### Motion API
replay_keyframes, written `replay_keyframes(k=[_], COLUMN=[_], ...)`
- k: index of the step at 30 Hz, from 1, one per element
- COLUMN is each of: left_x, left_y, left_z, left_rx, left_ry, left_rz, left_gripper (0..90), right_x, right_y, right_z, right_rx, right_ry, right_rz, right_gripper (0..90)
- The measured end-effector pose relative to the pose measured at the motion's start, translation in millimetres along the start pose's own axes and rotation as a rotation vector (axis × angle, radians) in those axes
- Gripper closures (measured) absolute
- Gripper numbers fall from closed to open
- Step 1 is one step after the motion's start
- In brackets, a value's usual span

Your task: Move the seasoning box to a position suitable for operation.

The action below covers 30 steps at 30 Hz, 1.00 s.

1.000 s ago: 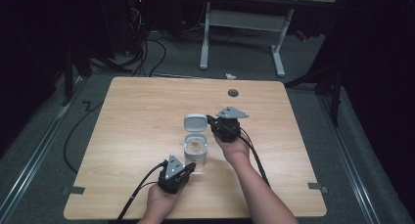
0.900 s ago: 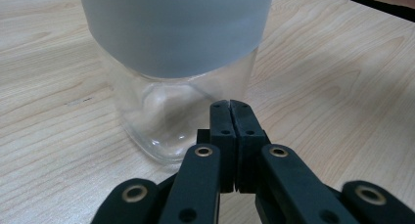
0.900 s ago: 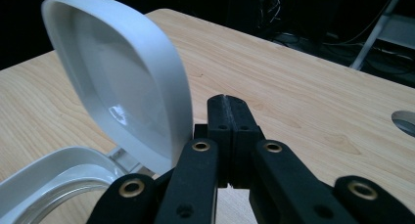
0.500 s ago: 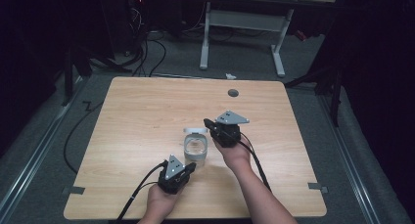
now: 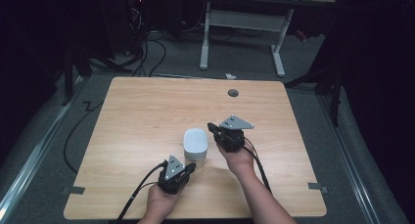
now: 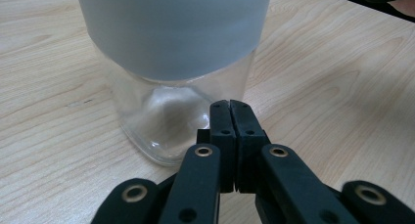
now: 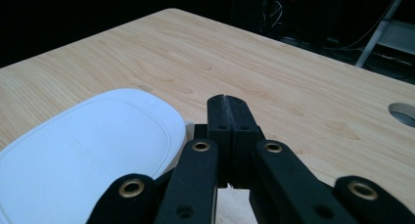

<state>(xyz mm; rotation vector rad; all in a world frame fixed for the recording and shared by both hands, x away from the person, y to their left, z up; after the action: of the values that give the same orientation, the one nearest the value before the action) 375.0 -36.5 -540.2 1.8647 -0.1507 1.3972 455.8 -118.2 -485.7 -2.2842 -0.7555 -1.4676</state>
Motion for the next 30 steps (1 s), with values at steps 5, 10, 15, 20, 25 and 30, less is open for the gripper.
replay_keyframes(k=[5,10,15,20,25,30], left_x=[0.2,-0.6,-2.5,-2.9,0.3,14.2], left_y=[2.2,3.8,4.4,6.5,13.2,10.3], left_z=[-2.1,-3.5,-3.2,-4.4,-13.7,-24.9], left_rx=[-0.016,-0.033,-0.045,-0.061,-0.092,-0.082], left_ry=[0.006,-0.005,-0.026,-0.053,-0.090,-0.079], left_rz=[-0.003,-0.004,-0.004,-0.018,0.010,0.035], left_gripper=[89.1,88.9,88.6,88.5,87.6,86.4], right_x=[0.1,-3.2,-9.8,-15.8,-24.4,-31.0], right_y=[3.3,8.8,14.0,19.0,24.5,29.8], right_z=[-4.1,-9.2,-16.6,-29.7,-37.3,-41.4], right_rx=[-0.008,-0.018,-0.023,-0.038,-0.051,-0.055], right_ry=[0.002,0.000,0.000,0.003,-0.007,-0.012], right_rz=[-0.003,0.011,0.024,0.036,0.038,0.045], right_gripper=[90.0,90.0,89.4,88.6,87.6,87.2])
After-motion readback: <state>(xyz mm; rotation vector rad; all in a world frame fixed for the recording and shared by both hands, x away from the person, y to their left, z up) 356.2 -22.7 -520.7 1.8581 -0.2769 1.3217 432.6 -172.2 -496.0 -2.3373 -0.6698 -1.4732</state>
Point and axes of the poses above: each handheld gripper's, and its own axes: z roughly forward along the jaws, x roughly out of its top, y roughly to its right, the point moved 8 cm from there along z, roughly forward along the jaws, and after that the axes turned 1 degree about y, right-handed, at the moved point
